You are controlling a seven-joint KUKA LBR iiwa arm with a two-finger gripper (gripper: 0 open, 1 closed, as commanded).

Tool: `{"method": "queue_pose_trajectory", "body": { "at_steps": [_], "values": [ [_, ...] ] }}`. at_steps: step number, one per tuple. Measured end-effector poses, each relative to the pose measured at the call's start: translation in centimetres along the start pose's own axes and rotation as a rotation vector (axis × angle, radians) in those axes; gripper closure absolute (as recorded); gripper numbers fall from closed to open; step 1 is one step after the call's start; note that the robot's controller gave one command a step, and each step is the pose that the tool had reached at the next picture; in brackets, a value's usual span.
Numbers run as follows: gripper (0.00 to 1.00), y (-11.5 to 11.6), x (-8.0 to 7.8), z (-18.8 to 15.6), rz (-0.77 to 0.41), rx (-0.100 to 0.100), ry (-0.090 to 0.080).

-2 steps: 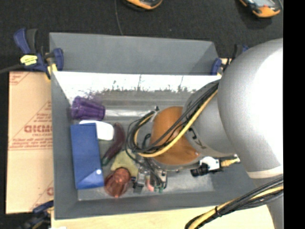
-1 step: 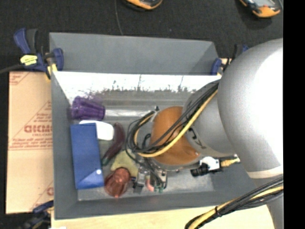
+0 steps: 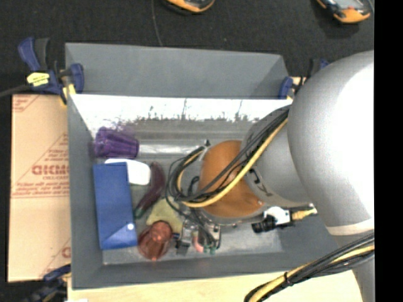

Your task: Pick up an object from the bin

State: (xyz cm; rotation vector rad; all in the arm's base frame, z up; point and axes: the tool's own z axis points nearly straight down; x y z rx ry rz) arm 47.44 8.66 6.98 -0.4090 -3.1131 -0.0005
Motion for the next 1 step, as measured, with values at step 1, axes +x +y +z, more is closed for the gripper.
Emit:
{"method": "queue_pose_trajectory", "body": {
  "at_steps": [1],
  "values": [
    [1.0, 2.26, 0.12, -19.84, -0.027, -0.003, -0.007]
  ]
}}
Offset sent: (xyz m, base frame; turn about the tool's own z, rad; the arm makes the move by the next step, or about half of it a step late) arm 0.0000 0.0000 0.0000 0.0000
